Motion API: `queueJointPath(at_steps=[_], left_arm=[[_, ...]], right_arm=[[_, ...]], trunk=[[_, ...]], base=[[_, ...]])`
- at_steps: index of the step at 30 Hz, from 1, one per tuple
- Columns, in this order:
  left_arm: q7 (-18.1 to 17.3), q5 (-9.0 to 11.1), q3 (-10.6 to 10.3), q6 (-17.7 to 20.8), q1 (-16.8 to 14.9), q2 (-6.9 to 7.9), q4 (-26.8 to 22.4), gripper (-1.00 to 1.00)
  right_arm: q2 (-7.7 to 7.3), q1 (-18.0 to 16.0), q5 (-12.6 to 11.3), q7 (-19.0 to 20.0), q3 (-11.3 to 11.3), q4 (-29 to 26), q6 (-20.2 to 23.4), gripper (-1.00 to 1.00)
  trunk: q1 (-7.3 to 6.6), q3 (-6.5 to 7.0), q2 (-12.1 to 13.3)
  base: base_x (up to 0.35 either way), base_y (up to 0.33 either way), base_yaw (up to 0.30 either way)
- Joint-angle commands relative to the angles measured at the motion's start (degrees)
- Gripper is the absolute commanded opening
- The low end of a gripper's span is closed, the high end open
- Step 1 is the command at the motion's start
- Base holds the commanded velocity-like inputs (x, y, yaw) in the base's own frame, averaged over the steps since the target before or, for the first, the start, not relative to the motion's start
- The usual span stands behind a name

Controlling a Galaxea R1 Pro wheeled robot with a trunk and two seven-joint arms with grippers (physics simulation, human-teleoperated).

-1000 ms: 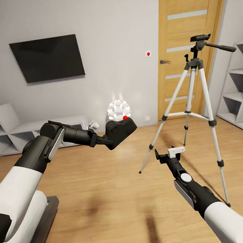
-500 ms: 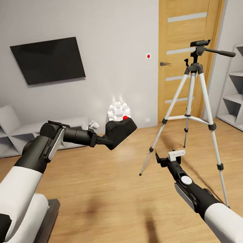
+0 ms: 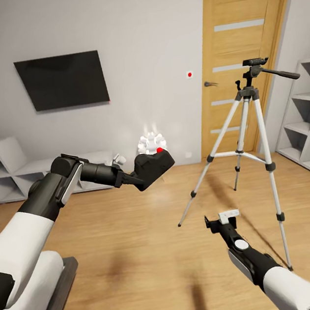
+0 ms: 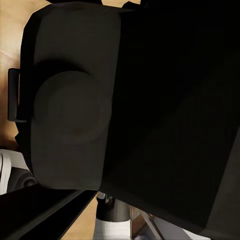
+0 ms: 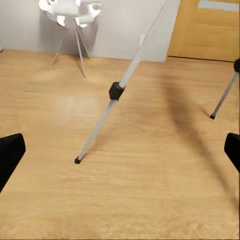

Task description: Attach the digital camera to the camera tripod in the bedroom.

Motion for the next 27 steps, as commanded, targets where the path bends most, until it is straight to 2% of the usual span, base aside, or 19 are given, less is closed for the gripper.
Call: queueJointPath(at_steps=[1, 8, 14, 20, 27], left_arm=[[0.0, 0.3, -0.2, 0.5, -0.1, 0.05, 0.0, -1.0], [0.0, 0.3, -0.2, 0.5, -0.1, 0.0, -0.1, -1.0], [0.0, 0.3, -0.2, 0.5, -0.1, -0.03, -0.1, -1.0], [0.0, 0.3, -0.2, 0.5, -0.1, -0.04, -0.1, -1.0], [0.0, 0.3, -0.2, 0.5, -0.1, 0.03, 0.0, -1.0]], right_arm=[[-0.08, -0.1, -0.5, -0.3, 0.5, 1.8, -0.2, 1.0], [-0.59, -0.1, -0.6, -0.3, 0.4, 17.8, -0.4, 1.0], [-0.77, 0.1, -0.6, -0.3, 0.4, 25.8, -0.5, 1.0], [-2.03, 1.2, -0.6, -0.3, 0.4, 28.1, 0.1, 1.0], [-3.01, 6.2, -0.6, -0.4, 0.4, 28.6, 2.7, 1.0]], trunk=[[-0.24, 0.13, 0.4], [-1.77, 1.39, 3.2], [-3.09, 2.47, 5.6], [-4.41, 3.55, 8.0], [-5.95, 4.8, 10.8]], base=[[0.0, 0.0, 0.0], [0.0, 0.0, 0.0], [0.0, 0.0, 0.0], [0.0, 0.0, 0.0], [0.0, 0.0, 0.0]])
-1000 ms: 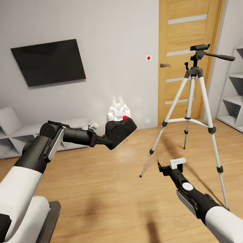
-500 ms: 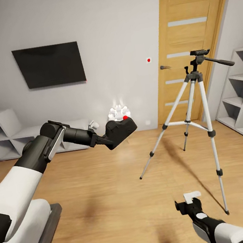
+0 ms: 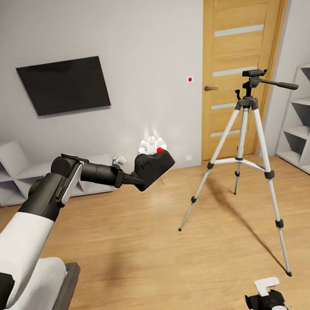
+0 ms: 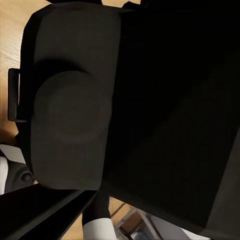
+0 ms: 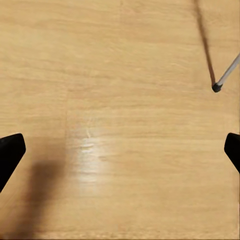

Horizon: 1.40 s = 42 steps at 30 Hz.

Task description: Attach the digital camera to the camera tripod in the bedroom.

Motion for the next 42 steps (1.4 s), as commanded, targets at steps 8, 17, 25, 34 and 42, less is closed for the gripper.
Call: queueJointPath(at_steps=[8, 17, 25, 34, 42], left_arm=[[-0.1, 0.3, -0.2, 0.5, -0.1, -0.09, 0.0, -1.0], [-0.1, 0.3, -0.2, 0.6, -0.1, -0.38, -0.1, -1.0], [-0.1, 0.3, -0.2, 0.8, -0.1, -0.46, 0.0, -1.0], [0.0, 0.3, -0.2, 2.1, -0.1, -0.54, -0.1, -1.0], [0.0, 0.3, -0.2, 3.5, -0.1, -0.54, -0.2, -1.0]], right_arm=[[-0.91, 7.1, -0.6, 0.4, 0.5, 0.3, 5.2, 1.0], [-0.32, 12.6, -0.6, 0.8, 0.3, 0.3, 6.9, 1.0], [-0.1, 14.3, -0.6, 0.6, 0.3, 0.3, 7.2, 1.0], [-0.07, 16.7, -0.6, 0.4, 0.3, 0.3, 7.5, 1.0], [-0.05, 18.8, -0.6, 0.7, 0.3, 0.3, 7.2, 1.0]], trunk=[[-1.77, 1.39, 3.2], [-3.75, 3.0, 6.8], [-5.5, 4.44, 10.0], [-7.48, 6.06, 13.6], [-9.24, 7.49, 16.8]], base=[[0.0, 0.0, 0.0], [0.0, 0.0, 0.0], [0.0, 0.0, 0.0], [0.0, 0.0, 0.0], [0.0, 0.0, 0.0]])
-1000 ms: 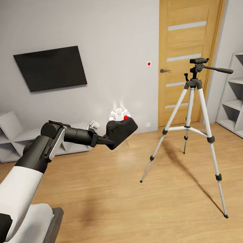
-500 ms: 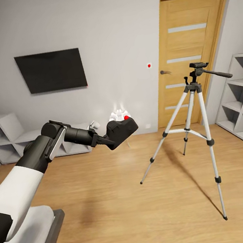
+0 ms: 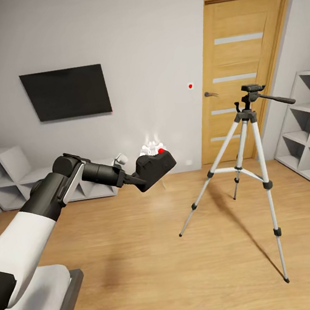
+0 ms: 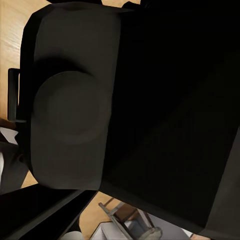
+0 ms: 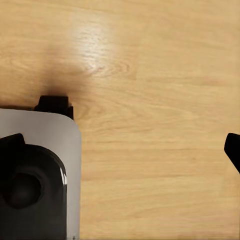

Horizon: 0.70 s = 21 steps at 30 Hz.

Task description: Attach the digital camera to the camera tripod in the bedroom.

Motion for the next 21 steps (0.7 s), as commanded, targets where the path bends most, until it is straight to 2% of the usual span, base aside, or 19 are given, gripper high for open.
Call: queueJointPath(at_steps=[1, 8, 21], left_arm=[[-0.1, 0.2, -0.1, 0.5, -0.1, 0.06, 0.0, -1.0], [-0.1, 0.2, -0.1, 0.5, -0.1, 0.13, 0.0, -1.0], [-0.1, 0.2, 0.0, 0.5, -0.1, 0.14, -0.1, -1.0]], right_arm=[[0.06, 0.0, -0.6, 0.0, 0.5, 0.2, -0.5, 1.0], [0.87, 0.8, -0.6, 0.2, 0.4, 0.2, -1.0, 1.0], [1.06, 1.1, -0.6, 0.3, 0.4, 0.2, -1.8, 1.0]], trunk=[[-0.23, 0.13, 0.4], [-1.77, 1.38, 3.2], [-4.62, 3.72, 8.4]], base=[[0.0, 0.0, 0.0], [0.0, 0.0, 0.0], [0.0, 0.0, 0.0]])
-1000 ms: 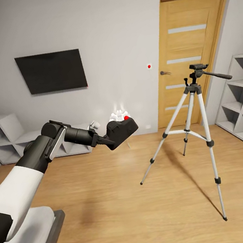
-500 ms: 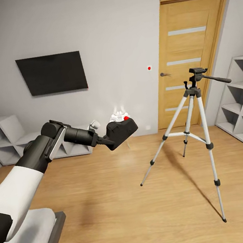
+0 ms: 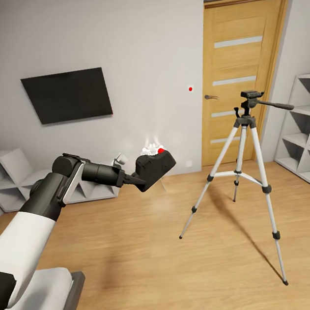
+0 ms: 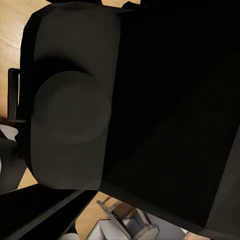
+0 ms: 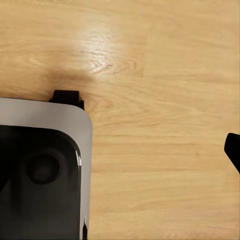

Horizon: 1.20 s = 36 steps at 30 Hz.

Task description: Attach the digital camera to the camera tripod in the bedroom.

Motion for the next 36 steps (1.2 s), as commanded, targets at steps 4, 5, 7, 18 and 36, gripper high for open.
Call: queueJointPath(at_steps=[4, 5, 7, 18, 36], left_arm=[[-0.1, 0.2, -0.1, 0.5, -0.1, 0.06, 0.0, -1.0], [-0.1, 0.2, -0.1, 0.5, -0.1, 0.06, 0.0, -1.0], [-0.1, 0.2, -0.1, 0.5, -0.1, 0.06, 0.0, -1.0], [-0.1, 0.1, -0.2, 0.5, -0.1, 0.02, 0.0, -1.0], [-0.1, 0.1, -0.3, 0.5, -0.1, -0.03, -0.1, -1.0]], right_arm=[[0.04, -0.1, -0.6, 0.0, 0.4, 0.2, -0.6, 1.0], [0.04, -0.1, -0.6, 0.0, 0.4, 0.2, -0.6, 1.0], [0.04, -0.1, -0.6, 0.0, 0.4, 0.2, -0.6, 1.0], [0.09, -0.1, -0.6, 0.0, 0.5, 0.2, -0.6, 1.0], [0.13, -0.1, -0.6, 0.0, 0.4, 0.2, -0.7, 1.0]], trunk=[[-0.89, 0.66, 1.6], [-1.11, 0.84, 2.0], [-1.54, 1.2, 2.8], [-3.96, 3.18, 7.2], [-7.91, 6.41, 14.4]], base=[[0.0, 0.0, 0.0], [0.0, 0.0, 0.0], [0.0, 0.0, 0.0], [0.0, 0.0, 0.0], [0.0, 0.0, 0.0]])
